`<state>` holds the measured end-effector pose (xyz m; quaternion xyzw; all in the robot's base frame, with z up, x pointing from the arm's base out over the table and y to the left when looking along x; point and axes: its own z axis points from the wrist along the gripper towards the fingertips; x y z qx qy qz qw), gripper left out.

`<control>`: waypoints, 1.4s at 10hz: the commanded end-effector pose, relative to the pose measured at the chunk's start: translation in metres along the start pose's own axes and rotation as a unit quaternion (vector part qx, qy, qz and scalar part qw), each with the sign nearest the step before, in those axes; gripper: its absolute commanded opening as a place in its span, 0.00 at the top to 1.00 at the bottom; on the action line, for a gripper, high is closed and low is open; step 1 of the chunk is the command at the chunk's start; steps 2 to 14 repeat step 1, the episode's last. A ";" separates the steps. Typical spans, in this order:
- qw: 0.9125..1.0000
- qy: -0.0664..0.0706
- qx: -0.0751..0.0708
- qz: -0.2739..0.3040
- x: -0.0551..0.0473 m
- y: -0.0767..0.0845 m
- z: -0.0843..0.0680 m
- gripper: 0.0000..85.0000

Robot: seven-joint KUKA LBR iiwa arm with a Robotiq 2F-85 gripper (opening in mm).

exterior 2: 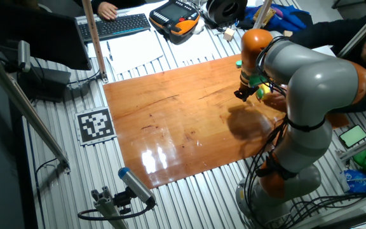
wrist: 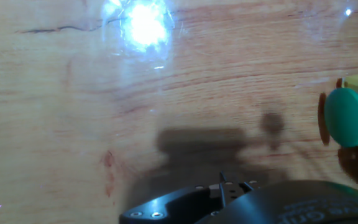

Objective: Press the button horizontally

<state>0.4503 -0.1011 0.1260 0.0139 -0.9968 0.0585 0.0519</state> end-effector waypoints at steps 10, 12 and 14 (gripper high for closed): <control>1.000 0.000 0.000 0.000 0.000 0.000 0.000 1.00; 1.000 0.000 0.000 0.000 0.000 0.000 0.000 1.00; 1.000 0.000 0.000 0.000 0.000 0.000 0.000 1.00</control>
